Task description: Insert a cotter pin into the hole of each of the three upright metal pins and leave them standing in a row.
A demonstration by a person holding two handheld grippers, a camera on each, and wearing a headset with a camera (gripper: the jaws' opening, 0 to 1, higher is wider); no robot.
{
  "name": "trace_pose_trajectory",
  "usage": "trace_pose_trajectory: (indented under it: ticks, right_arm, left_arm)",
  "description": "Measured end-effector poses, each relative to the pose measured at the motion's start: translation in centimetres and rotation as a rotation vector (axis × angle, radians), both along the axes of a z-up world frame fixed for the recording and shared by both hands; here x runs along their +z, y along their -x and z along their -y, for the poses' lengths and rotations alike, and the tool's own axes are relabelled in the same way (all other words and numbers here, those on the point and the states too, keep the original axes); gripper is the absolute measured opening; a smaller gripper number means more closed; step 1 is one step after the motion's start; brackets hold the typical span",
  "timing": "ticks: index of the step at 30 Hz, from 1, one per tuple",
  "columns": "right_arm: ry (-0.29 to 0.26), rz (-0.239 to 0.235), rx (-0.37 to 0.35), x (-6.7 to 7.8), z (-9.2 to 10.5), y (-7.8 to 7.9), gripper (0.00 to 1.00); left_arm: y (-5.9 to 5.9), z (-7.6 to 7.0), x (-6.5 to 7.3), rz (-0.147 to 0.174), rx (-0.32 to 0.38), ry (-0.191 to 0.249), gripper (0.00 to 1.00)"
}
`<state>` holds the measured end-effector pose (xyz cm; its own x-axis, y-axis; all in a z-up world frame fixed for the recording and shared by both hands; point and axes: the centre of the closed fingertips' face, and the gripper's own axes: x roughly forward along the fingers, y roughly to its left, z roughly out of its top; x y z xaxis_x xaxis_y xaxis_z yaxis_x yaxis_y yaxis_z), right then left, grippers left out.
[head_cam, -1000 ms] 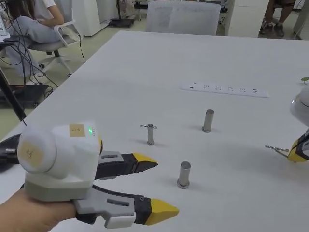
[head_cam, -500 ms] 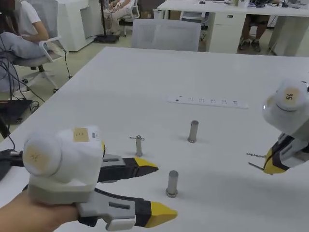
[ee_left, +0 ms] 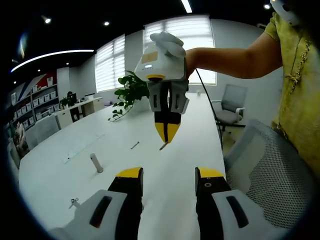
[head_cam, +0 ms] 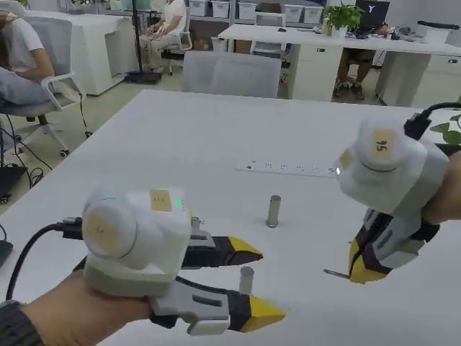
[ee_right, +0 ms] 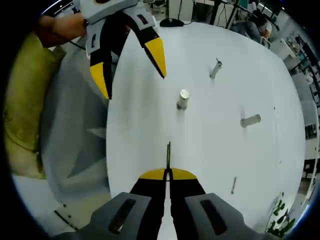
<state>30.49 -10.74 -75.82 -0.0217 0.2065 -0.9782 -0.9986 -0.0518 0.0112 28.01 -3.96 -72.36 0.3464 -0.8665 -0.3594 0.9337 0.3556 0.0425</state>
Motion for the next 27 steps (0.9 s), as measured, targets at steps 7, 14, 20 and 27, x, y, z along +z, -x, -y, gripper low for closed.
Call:
trace_pose_trajectory:
  ticks: [7, 14, 20, 27]
  right_arm:
    - [0.014, -0.021, 0.041, 0.1, -1.4, 1.1, 0.02]
    - [0.043, -0.049, 0.068, -0.1, -1.5, 1.8, 0.02]
    - [0.058, -0.074, 0.088, -0.1, -1.8, 2.5, 0.02]
    - [0.068, -0.093, 0.094, 0.1, -2.1, 3.0, 0.03]
  left_arm:
    - [0.3, 1.7, -1.6, 0.056, -0.063, -0.078, 0.32]
    - [0.2, 2.2, -2.0, 0.053, -0.07, -0.077, 0.26]
    - [0.2, 2.7, -2.2, 0.083, -0.088, -0.089, 0.2]
    - [0.8, 3.8, -2.6, 0.139, -0.129, -0.128, 0.12]
